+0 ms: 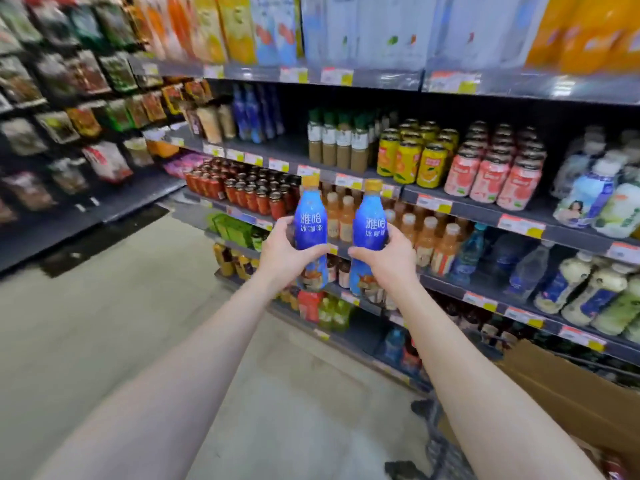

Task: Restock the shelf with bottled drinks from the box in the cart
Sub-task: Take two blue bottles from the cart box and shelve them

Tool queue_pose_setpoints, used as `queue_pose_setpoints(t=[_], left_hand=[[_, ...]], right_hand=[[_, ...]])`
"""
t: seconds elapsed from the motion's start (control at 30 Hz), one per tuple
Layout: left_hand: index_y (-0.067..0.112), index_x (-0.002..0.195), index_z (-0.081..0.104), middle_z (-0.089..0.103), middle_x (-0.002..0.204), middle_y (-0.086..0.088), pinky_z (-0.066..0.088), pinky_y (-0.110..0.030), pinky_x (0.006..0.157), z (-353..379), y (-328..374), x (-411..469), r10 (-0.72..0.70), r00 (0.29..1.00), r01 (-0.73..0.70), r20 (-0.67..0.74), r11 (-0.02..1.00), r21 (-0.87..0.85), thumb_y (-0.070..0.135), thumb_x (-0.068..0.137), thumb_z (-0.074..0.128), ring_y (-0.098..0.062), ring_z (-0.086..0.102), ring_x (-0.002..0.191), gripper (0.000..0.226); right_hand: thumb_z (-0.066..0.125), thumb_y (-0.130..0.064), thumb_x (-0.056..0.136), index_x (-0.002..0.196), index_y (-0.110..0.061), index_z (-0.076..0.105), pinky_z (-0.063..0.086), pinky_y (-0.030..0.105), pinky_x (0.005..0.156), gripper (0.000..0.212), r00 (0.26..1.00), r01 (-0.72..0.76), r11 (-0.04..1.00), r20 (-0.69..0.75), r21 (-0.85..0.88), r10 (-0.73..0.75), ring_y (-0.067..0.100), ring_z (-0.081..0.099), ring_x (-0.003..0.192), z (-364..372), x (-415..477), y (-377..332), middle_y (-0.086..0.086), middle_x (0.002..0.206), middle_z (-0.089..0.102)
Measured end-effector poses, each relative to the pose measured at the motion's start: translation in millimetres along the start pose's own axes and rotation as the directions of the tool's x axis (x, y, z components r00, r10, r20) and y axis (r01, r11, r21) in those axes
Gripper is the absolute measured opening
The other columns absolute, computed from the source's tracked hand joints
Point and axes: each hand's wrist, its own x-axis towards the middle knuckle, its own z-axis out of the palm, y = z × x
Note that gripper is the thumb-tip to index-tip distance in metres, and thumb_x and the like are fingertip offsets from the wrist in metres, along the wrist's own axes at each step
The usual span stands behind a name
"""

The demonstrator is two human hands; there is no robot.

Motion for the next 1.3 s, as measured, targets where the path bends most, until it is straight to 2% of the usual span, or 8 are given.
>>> queue_pose_setpoints(t=[0.17, 0.3, 0.43, 0.6, 0.7, 0.9, 1.1, 1.3], left_hand=[[0.023, 0.132, 0.054, 0.066, 0.107, 0.011, 0.047, -0.023, 0.081, -57.6, -11.9, 34.6, 0.023, 0.994, -0.020, -0.106, 1.000, 0.021, 0.042, 0.066, 0.095, -0.010, 0.064, 0.099, 0.081], [0.022, 0.138, 0.049, 0.063, 0.111, 0.008, 0.041, -0.007, 0.069, -87.9, -28.8, 70.7, 0.006, 0.996, -0.005, -0.092, 1.000, 0.008, 0.037, 0.071, 0.093, 0.001, 0.062, 0.093, 0.081], [0.025, 0.132, 0.050, 0.063, 0.107, 0.017, 0.046, -0.008, 0.070, -114.2, -49.6, 125.4, -0.005, 0.995, 0.002, -0.100, 1.000, -0.021, 0.035, 0.073, 0.093, 0.006, 0.062, 0.095, 0.074], [0.027, 0.139, 0.048, 0.067, 0.125, 0.008, 0.059, -0.038, 0.094, -144.6, -79.9, 214.2, -0.021, 0.996, 0.016, -0.091, 0.998, -0.059, 0.039, 0.069, 0.095, -0.008, 0.067, 0.109, 0.086], [0.026, 0.140, 0.046, 0.066, 0.129, 0.005, 0.058, -0.043, 0.096, -161.0, -98.5, 267.0, -0.043, 0.993, 0.040, -0.108, 0.999, -0.035, 0.038, 0.067, 0.095, -0.013, 0.067, 0.111, 0.088], [0.043, 0.128, 0.046, 0.067, 0.124, 0.010, 0.059, -0.046, 0.094, -189.3, -141.8, 354.4, -0.102, 0.987, 0.100, -0.120, 0.995, -0.029, 0.058, 0.049, 0.093, -0.015, 0.067, 0.113, 0.093], [0.026, 0.137, 0.051, 0.066, 0.119, 0.009, 0.058, -0.042, 0.095, -213.6, -169.6, 421.8, -0.070, 0.992, 0.071, -0.104, 0.997, 0.002, 0.042, 0.064, 0.096, -0.012, 0.066, 0.109, 0.087], [0.026, 0.136, 0.053, 0.066, 0.121, 0.009, 0.054, -0.028, 0.089, -241.3, -214.5, 494.9, -0.014, 1.000, 0.014, 0.016, 1.000, -0.002, 0.041, 0.067, 0.095, -0.009, 0.064, 0.110, 0.082]], right_hand=[[0.094, -0.032, 0.065, 0.124, -0.026, 0.063, 0.061, 0.034, 0.080, 0.067, 0.995, 0.085, 0.996, 0.048, 0.023, -0.086, 0.010, 0.070, 0.092, 50.7, 22.7, -51.9, -0.007, 0.108, 0.072], [0.094, -0.034, 0.065, 0.127, -0.023, 0.062, 0.061, 0.035, 0.082, 0.071, 0.992, 0.102, 0.994, 0.075, 0.034, -0.104, 0.011, 0.070, 0.094, 95.4, 55.1, -77.8, -0.007, 0.112, 0.071], [0.094, -0.035, 0.064, 0.123, -0.022, 0.063, 0.060, 0.033, 0.076, 0.067, 0.986, 0.127, 0.992, 0.108, 0.017, -0.128, 0.012, 0.069, 0.092, 142.9, 102.6, -99.8, -0.006, 0.109, 0.071], [0.093, -0.029, 0.069, 0.129, -0.021, 0.060, 0.060, 0.038, 0.082, 0.069, 0.980, 0.130, 0.991, 0.146, 0.032, -0.133, 0.016, 0.068, 0.097, 212.1, 182.2, -129.0, -0.004, 0.114, 0.070], [0.094, -0.028, 0.068, 0.125, -0.021, 0.062, 0.061, 0.040, 0.082, 0.066, 0.980, 0.120, 0.991, 0.155, 0.051, -0.127, 0.015, 0.069, 0.094, 258.4, 228.2, -141.7, -0.004, 0.111, 0.071], [0.094, -0.026, 0.067, 0.128, -0.021, 0.061, 0.058, 0.039, 0.088, 0.069, 0.973, 0.134, 0.991, 0.185, 0.029, -0.137, 0.015, 0.066, 0.099, 333.2, 291.0, -160.9, -0.007, 0.110, 0.068], [0.093, -0.026, 0.069, 0.130, -0.022, 0.061, 0.055, 0.029, 0.078, 0.069, 0.974, 0.123, 0.992, 0.187, 0.024, -0.125, 0.014, 0.066, 0.097, 390.6, 335.6, -173.1, -0.006, 0.111, 0.069], [0.093, -0.023, 0.068, 0.133, -0.022, 0.060, 0.057, 0.037, 0.089, 0.073, 0.986, 0.101, 0.995, 0.137, -0.021, -0.097, 0.014, 0.066, 0.101, 456.6, 372.3, -175.6, -0.009, 0.110, 0.067]])
